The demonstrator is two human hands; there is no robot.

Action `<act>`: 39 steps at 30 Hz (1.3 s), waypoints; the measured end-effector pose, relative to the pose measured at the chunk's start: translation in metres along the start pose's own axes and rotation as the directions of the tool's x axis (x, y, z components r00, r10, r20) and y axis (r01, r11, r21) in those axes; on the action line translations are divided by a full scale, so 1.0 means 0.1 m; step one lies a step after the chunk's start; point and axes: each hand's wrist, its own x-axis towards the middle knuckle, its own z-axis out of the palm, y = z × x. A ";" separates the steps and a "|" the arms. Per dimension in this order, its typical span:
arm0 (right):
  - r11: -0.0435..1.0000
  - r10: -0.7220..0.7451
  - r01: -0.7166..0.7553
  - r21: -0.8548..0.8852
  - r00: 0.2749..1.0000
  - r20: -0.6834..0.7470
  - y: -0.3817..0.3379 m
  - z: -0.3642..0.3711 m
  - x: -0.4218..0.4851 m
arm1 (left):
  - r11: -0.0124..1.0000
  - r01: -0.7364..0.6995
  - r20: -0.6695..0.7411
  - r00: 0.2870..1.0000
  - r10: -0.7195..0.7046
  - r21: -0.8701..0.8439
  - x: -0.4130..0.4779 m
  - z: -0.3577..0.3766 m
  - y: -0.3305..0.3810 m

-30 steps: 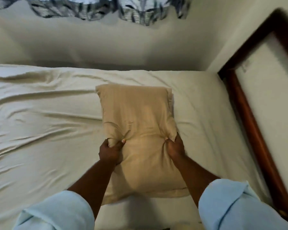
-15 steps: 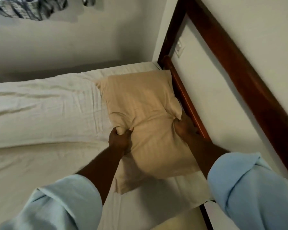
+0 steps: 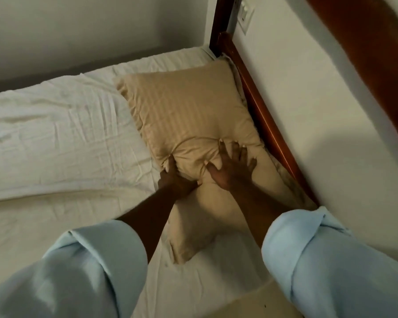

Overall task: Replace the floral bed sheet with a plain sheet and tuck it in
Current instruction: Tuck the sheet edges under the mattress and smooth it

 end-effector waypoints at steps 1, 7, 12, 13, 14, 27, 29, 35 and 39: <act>1.000 -0.004 0.004 0.001 1.000 -0.015 0.02 0.05 0.06 | 1.000 0.003 -0.020 1.000 -0.002 0.027 0.06 0.04 -0.03; 1.000 -0.001 -0.001 -0.019 0.998 -0.063 0.09 0.08 0.07 | 0.999 -0.021 -0.090 0.996 0.024 0.038 0.09 0.13 -0.06; 0.998 -0.011 0.004 -0.062 0.994 -0.109 0.01 -0.05 -0.09 | 0.994 -0.076 -0.040 0.997 0.073 -0.075 -0.06 0.01 -0.11; 0.997 -0.014 0.006 -0.077 0.994 -0.106 -0.01 -0.08 -0.13 | 0.991 -0.096 -0.045 0.995 0.092 -0.098 -0.10 -0.02 -0.15; 0.995 -0.029 0.018 -0.102 0.993 -0.116 -0.05 -0.08 -0.21 | 0.986 -0.110 -0.044 0.993 0.105 -0.122 -0.17 -0.06 -0.21; 0.946 -0.253 0.232 -0.226 0.965 -0.067 -1.30 0.33 -1.78 | 0.981 -0.030 -0.025 0.999 0.026 -0.193 -1.28 -0.85 -1.85; 0.942 -0.284 0.270 -0.199 0.958 -0.045 -1.65 0.39 -2.08 | 0.980 -0.024 -0.068 0.998 0.011 -0.196 -1.48 -1.15 -2.19; 0.920 -0.377 0.377 -0.104 0.926 0.023 -2.76 0.52 -3.12 | 0.972 0.018 -0.146 0.988 -0.054 -0.236 -2.27 -2.03 -3.09; 0.925 -0.378 0.379 -0.006 0.924 0.060 -3.49 0.65 -3.87 | 0.956 0.047 -0.207 0.972 -0.111 -0.291 -2.87 -2.67 -3.72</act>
